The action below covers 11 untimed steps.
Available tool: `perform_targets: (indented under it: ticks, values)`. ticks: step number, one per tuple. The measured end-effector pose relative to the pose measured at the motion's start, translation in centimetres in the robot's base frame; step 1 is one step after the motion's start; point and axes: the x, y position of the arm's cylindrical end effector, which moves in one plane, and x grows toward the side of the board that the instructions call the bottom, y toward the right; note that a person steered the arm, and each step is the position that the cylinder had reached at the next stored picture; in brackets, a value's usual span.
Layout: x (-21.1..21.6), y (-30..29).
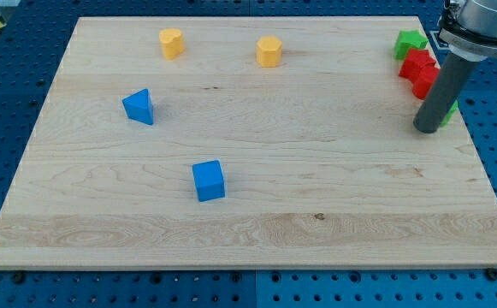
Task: Push green circle into red star
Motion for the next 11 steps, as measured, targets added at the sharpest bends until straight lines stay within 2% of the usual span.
perform_targets:
  ticks: [1, 2, 7, 8, 9, 10, 11]
  values:
    - [2.7, 0.9]
    - [2.8, 3.5]
    - [-2.1, 3.9]
    - [-0.9, 3.9]
    - [0.9, 2.2]
    - [-0.3, -2.2]
    - [-3.3, -5.3]
